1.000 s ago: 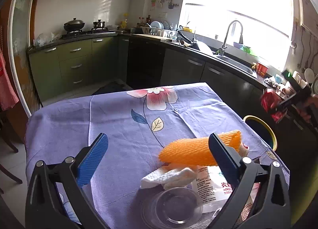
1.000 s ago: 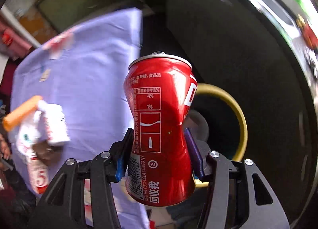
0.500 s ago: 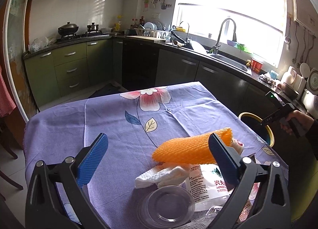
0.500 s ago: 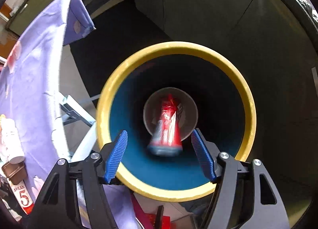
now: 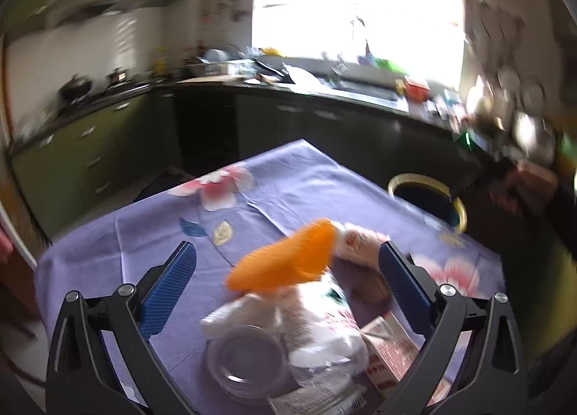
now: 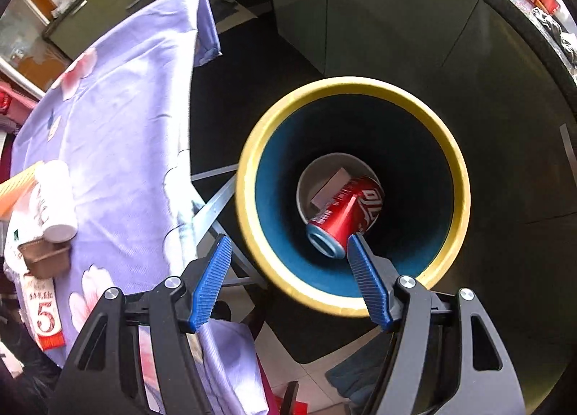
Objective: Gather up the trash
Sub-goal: 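Grasp the orange foam fruit net with the left gripper, then carry the foam net over the bin and open the left gripper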
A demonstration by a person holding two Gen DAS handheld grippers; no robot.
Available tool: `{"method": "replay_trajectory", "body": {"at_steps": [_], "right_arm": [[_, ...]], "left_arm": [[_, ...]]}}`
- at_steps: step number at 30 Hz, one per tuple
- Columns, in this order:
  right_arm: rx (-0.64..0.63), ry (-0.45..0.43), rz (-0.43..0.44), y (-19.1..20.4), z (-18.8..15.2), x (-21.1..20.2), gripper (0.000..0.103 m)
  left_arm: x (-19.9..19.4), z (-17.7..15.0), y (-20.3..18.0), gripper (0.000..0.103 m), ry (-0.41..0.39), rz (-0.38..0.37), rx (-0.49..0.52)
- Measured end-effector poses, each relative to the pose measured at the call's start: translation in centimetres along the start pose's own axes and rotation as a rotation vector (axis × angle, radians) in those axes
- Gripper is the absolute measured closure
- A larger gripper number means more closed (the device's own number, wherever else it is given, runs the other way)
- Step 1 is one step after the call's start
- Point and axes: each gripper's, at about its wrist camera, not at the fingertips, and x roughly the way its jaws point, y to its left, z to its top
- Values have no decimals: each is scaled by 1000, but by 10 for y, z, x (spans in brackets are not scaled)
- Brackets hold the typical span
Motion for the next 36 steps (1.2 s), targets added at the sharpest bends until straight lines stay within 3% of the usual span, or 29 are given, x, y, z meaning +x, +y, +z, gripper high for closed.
{"method": "replay_trajectory", "body": {"at_steps": [5, 7, 9, 13, 18, 23, 31, 36], "right_arm": [[-20, -56, 29, 8, -22, -21, 36], [-32, -67, 48, 11, -33, -26, 36], [-39, -76, 49, 12, -38, -27, 36], [-51, -93, 62, 12, -53, -36, 36], [-65, -114, 76, 16, -62, -46, 36], [-82, -124, 92, 23, -66, -50, 36], [-89, -172, 89, 24, -77, -67, 36], [-68, -208, 58, 10, -93, -77, 36]], "left_arm": [[22, 7, -27, 7, 67, 52, 146], [34, 9, -31, 12, 104, 63, 177], [49, 10, -32, 32, 154, 62, 192], [67, 11, -27, 52, 224, 62, 178], [71, 12, -14, 83, 247, 39, 135], [64, 16, -13, 90, 236, 47, 136], [31, 44, -18, 91, 148, 79, 129], [17, 71, -54, 91, 111, 21, 155]]}}
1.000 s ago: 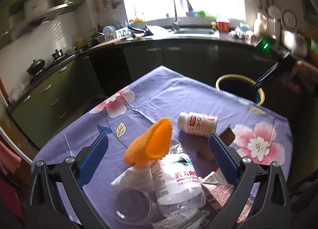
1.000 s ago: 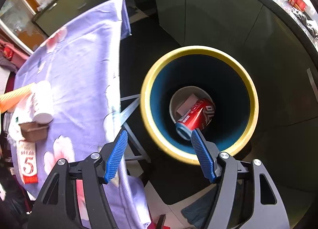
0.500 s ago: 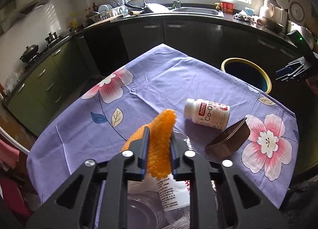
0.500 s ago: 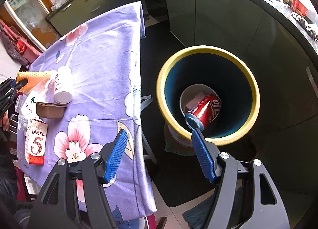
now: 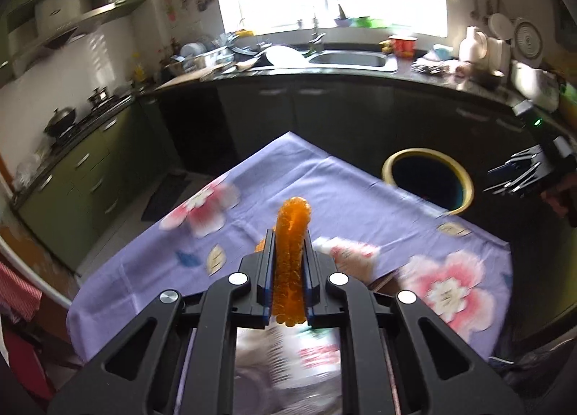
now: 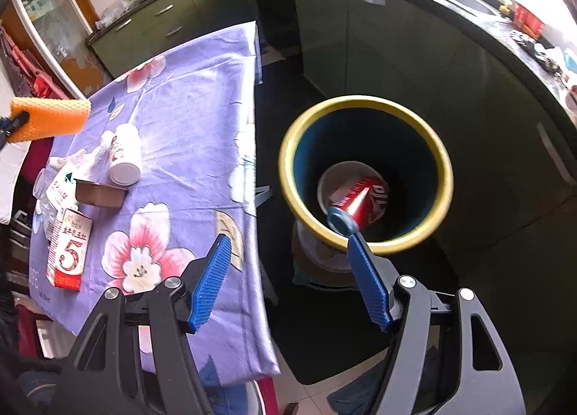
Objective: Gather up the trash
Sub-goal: 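Carry the foam net over the bin and open the left gripper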
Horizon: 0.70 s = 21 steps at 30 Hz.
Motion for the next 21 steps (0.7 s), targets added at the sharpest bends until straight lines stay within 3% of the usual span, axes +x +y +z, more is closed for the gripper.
{"method": "replay_trajectory", "body": {"at_steps": [5, 12, 17, 21], "right_arm": [[11, -27, -84, -25, -18, -10, 36], [53, -64, -105, -69, -44, -24, 36], [85, -80, -117, -97, -64, -34, 36], [117, -78, -116, -121, -78, -36, 36]], "left_arm": [[6, 38, -52, 91, -9, -119, 53], [67, 93, -149, 91, 50, -257, 153], [123, 120, -210, 91, 96, -302, 192], [174, 130, -245, 90, 150, -292, 212]]}}
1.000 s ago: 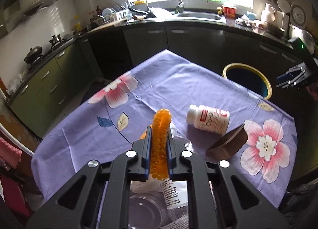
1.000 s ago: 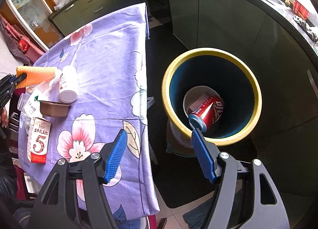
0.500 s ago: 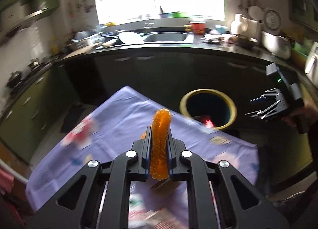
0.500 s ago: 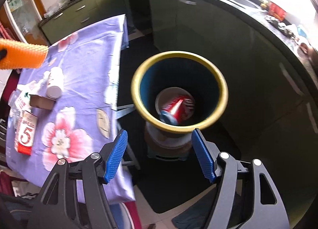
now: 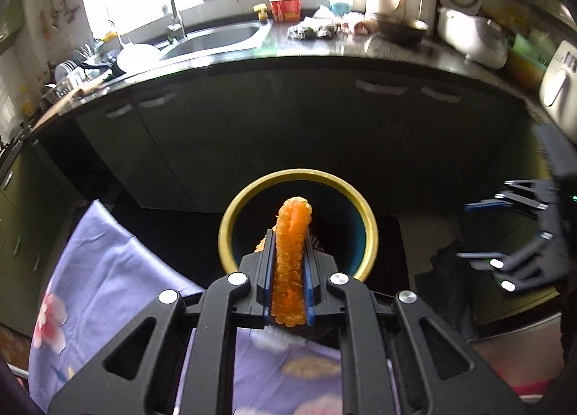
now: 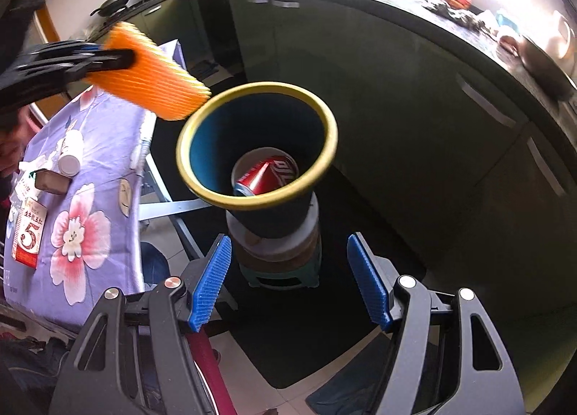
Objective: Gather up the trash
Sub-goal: 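Carry the foam net over the bin and open the left gripper, then grasp the brown plastic tray with the right gripper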
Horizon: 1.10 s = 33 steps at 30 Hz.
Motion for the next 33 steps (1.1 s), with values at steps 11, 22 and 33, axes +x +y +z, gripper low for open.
{"method": "replay_trajectory", "body": {"at_steps": [11, 22, 33], "right_arm": [[7, 25, 20, -8, 0, 16, 34], [-58, 44, 37, 28, 10, 20, 34], [-315, 61, 176, 165, 33, 22, 34]], "left_arm": [[76, 6, 5, 58, 87, 53, -61], [-83, -46, 47, 30, -106, 39, -218], [-227, -193, 112, 14, -217, 291, -452]]}}
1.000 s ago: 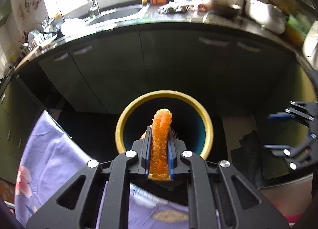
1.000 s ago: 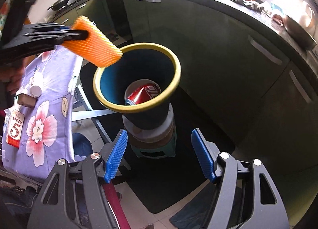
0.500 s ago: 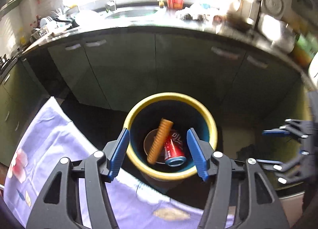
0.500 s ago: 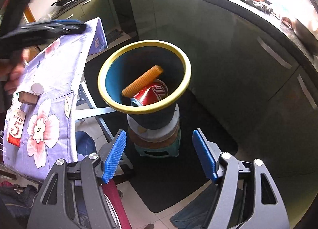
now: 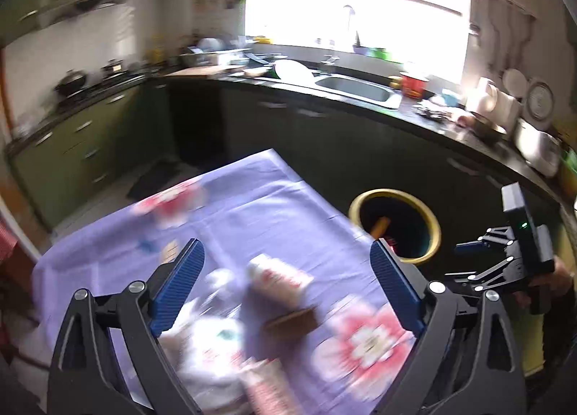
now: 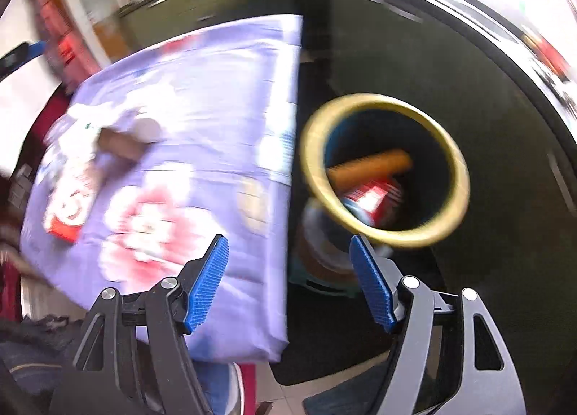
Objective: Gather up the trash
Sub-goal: 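Grasp the brown plastic tray with the right gripper, then carry the brown tray over the bin and open the right gripper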
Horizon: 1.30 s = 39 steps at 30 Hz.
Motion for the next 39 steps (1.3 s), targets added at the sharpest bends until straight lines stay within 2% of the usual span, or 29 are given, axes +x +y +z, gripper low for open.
{"method": "replay_trajectory", "body": {"at_steps": [6, 10, 12, 15, 19, 26, 29, 30, 31, 34, 39], "right_arm": [[-226, 7, 121, 99, 48, 12, 34], [-398, -17, 120, 162, 79, 26, 34], [-462, -21, 118, 179, 88, 34, 34], [-604, 17, 102, 209, 97, 53, 37], [-735, 84, 65, 224, 102, 78, 47], [-818, 176, 67, 224, 99, 107, 59], [-822, 202, 68, 225, 99, 121, 63], [-815, 215, 76, 225, 99, 125, 75], [-805, 224, 83, 224, 100, 128, 79], [-777, 221, 103, 223, 100, 127, 79], [-705, 204, 186, 218, 100, 111, 82]], "left_arm": [[-25, -46, 56, 14, 15, 44, -117], [-41, -66, 80, 15, 3, 70, -160], [-45, -71, 88, 14, 1, 75, -175], [-49, -78, 96, 14, 0, 82, -187], [-49, -83, 99, 14, 3, 84, -194], [-46, -85, 96, 15, 11, 88, -171], [-45, -85, 94, 14, 14, 86, -169], [-44, -84, 92, 14, 16, 85, -167], [-44, -84, 91, 14, 18, 86, -164], [-42, -84, 88, 14, 25, 88, -154], [-42, -83, 84, 14, 25, 88, -143]]}}
